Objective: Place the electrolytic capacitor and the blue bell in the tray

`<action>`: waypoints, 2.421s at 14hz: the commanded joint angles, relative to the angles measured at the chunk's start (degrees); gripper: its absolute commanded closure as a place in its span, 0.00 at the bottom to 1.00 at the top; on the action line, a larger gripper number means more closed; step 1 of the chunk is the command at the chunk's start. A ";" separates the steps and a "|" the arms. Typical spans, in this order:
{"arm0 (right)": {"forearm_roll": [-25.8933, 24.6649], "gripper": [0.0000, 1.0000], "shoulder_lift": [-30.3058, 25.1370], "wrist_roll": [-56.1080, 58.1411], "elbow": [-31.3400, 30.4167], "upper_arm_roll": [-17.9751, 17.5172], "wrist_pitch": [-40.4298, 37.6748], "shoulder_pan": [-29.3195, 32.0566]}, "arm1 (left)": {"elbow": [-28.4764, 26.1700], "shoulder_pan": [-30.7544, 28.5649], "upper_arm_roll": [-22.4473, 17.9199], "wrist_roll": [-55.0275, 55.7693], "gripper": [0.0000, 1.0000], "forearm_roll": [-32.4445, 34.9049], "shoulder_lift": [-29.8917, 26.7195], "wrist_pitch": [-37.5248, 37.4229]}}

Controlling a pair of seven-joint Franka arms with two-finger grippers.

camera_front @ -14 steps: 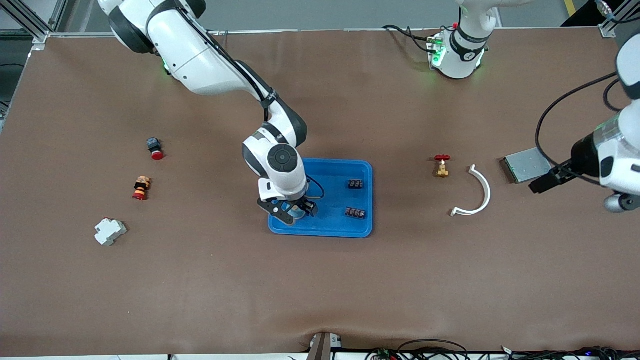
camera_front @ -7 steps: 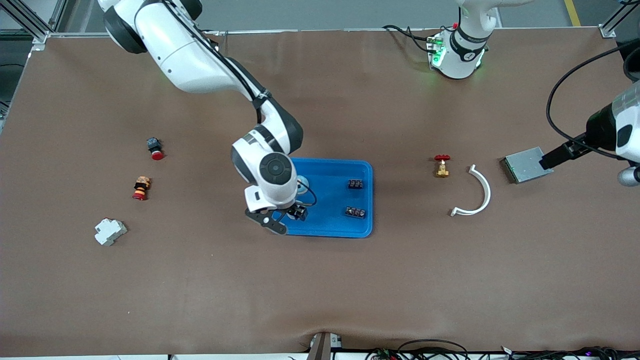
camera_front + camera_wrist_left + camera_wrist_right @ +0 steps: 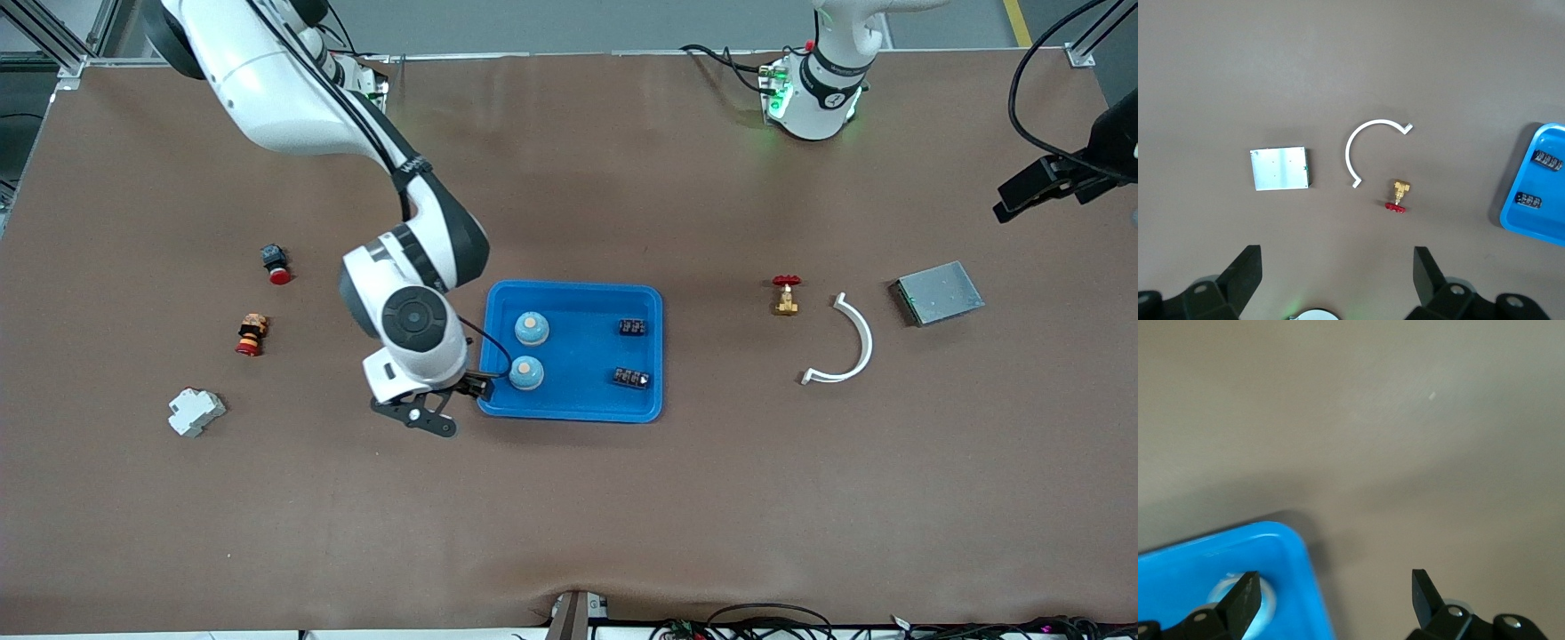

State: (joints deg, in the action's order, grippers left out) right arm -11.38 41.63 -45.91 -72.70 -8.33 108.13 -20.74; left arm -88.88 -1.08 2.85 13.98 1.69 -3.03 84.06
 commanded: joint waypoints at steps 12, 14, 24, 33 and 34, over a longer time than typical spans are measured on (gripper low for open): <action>5.32 0.00 -20.70 37.37 -15.36 -0.90 -2.22 23.19 | -5.59 0.55 1.54 -1.15 0.00 -0.98 -3.13 4.44; 5.32 0.00 -23.95 39.92 -17.03 -0.72 -2.39 24.95 | -6.92 0.64 1.54 -1.15 0.00 -0.98 -3.13 6.20; 10.24 0.00 -33.98 40.29 -18.53 2.70 -8.28 26.10 | -6.31 0.46 1.01 -1.50 0.00 -0.98 -3.13 6.47; 16.12 0.00 -38.73 40.37 -20.73 7.45 -12.49 25.75 | -2.26 0.73 1.10 -1.41 0.00 -0.11 -0.76 5.15; 16.22 0.00 -38.99 40.38 -20.73 7.80 -13.20 25.75 | -2.35 0.73 1.10 -1.41 0.00 -0.10 -0.75 5.07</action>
State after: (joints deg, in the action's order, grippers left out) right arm 3.13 5.24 -6.26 -91.30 -1.32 95.82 4.75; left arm -92.81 -0.30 3.99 13.56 1.47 -4.61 90.17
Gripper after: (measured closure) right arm 0.000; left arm 0.000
